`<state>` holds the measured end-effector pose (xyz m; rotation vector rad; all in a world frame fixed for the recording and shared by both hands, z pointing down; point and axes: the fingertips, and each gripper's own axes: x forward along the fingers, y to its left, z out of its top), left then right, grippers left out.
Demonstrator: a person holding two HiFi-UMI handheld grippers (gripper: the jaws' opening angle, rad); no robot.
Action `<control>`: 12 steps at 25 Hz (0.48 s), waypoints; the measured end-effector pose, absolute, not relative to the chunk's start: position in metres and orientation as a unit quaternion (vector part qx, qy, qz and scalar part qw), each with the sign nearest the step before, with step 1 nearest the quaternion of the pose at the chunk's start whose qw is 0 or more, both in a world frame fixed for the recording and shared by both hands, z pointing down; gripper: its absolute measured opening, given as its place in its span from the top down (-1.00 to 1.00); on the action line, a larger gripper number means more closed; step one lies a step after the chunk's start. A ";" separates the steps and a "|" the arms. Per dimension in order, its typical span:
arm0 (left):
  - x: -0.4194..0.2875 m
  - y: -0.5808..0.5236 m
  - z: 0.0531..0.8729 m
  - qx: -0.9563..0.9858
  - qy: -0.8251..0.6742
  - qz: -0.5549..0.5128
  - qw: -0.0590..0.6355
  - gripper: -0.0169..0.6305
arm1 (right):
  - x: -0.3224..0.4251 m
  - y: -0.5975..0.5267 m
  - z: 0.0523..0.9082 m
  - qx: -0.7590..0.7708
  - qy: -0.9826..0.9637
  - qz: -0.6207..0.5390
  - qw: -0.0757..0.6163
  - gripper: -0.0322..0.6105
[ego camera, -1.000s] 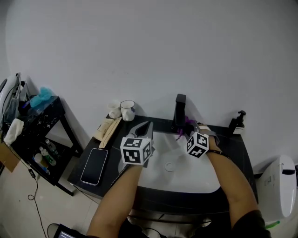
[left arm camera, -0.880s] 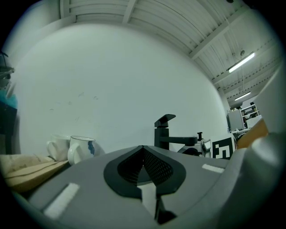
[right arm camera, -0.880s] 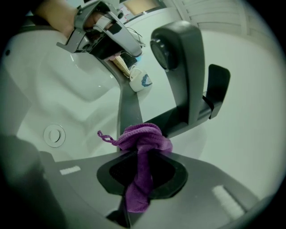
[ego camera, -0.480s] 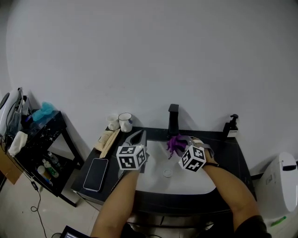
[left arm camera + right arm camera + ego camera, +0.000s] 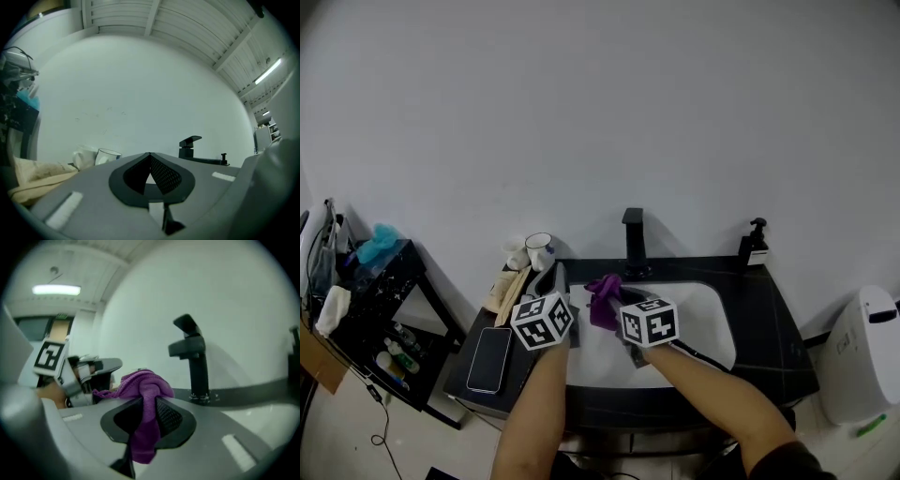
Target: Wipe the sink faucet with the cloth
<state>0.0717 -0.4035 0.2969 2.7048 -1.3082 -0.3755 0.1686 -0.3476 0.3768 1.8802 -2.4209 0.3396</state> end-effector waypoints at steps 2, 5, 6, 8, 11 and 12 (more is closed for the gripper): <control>0.063 -0.405 0.292 0.885 -0.443 -0.135 0.053 0.89 | 0.173 -0.358 0.381 0.628 -0.753 0.186 -0.064 0.68; 0.054 -0.403 0.280 0.878 -0.455 -0.145 0.029 0.90 | 0.185 -0.374 0.386 0.643 -0.680 0.281 -0.214 0.68; 0.052 -0.401 0.274 0.875 -0.460 -0.149 0.015 0.90 | 0.189 -0.379 0.384 0.646 -0.657 0.293 -0.257 0.68; 0.044 -0.395 0.259 0.867 -0.472 -0.160 -0.019 0.90 | 0.191 -0.388 0.377 0.648 -0.622 0.297 -0.324 0.68; 0.030 -0.386 0.241 0.844 -0.502 -0.167 -0.086 0.90 | 0.187 -0.404 0.360 0.636 -0.597 0.290 -0.395 0.69; 0.026 -0.384 0.238 0.836 -0.512 -0.166 -0.104 0.90 | 0.186 -0.408 0.352 0.630 -0.592 0.283 -0.414 0.69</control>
